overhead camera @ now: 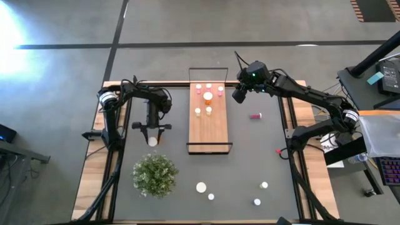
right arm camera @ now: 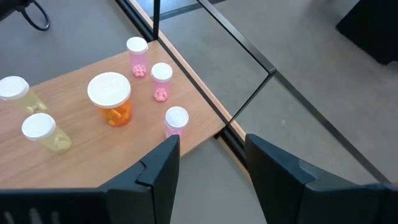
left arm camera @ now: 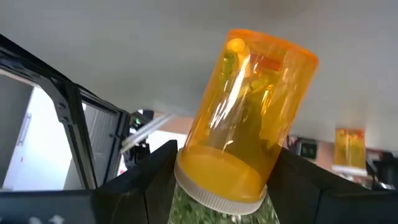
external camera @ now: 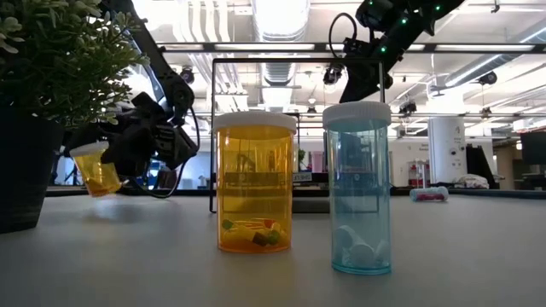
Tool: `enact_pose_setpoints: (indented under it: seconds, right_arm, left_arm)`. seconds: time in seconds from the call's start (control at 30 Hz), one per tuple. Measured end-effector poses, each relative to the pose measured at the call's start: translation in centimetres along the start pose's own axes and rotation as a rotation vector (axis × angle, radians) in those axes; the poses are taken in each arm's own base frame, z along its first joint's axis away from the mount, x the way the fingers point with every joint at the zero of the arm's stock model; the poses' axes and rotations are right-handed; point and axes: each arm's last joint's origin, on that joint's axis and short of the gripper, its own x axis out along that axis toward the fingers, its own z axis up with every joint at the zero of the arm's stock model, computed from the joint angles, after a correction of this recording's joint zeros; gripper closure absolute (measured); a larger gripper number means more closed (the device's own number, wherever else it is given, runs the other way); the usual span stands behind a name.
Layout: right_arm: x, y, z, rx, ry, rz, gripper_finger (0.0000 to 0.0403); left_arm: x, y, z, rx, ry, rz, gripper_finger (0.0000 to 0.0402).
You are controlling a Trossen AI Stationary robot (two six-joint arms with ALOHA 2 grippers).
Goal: Pick and place medicine bottles onto shelf by color
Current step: Put the top orange pill bottle on the shelf aligned with the other orange pill bottle
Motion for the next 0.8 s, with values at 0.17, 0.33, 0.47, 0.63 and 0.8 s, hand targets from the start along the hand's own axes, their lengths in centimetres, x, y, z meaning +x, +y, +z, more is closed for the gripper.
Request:
enact_pose_setpoints:
  seconds: [0.17,0.33,0.47,0.63,0.8]
  right_arm:
    - [0.00,0.00,-0.01,0.000,0.000,0.000,0.0232]
    - [0.00,0.00,0.00,0.000,0.000,0.000,0.0232]
    - [0.00,0.00,-0.01,0.000,0.000,0.000,0.0232]
    - [0.00,-0.01,-0.01,0.000,0.000,0.000,0.0232]
    - [0.01,0.00,-0.01,0.000,0.000,0.000,0.0232]
  left_arm:
    - [-0.02,-0.06,0.15,-0.013,-0.018,0.001,0.0209]
    - [-0.05,-0.13,0.38,0.001,-0.056,0.014,0.0209]
    - [-0.12,-0.17,0.64,0.013,-0.085,0.016,0.0209]
    - [-0.21,-0.11,0.73,0.012,-0.096,0.022,0.0209]
    - [-0.66,0.20,1.04,-0.003,-0.103,0.013,0.0194]
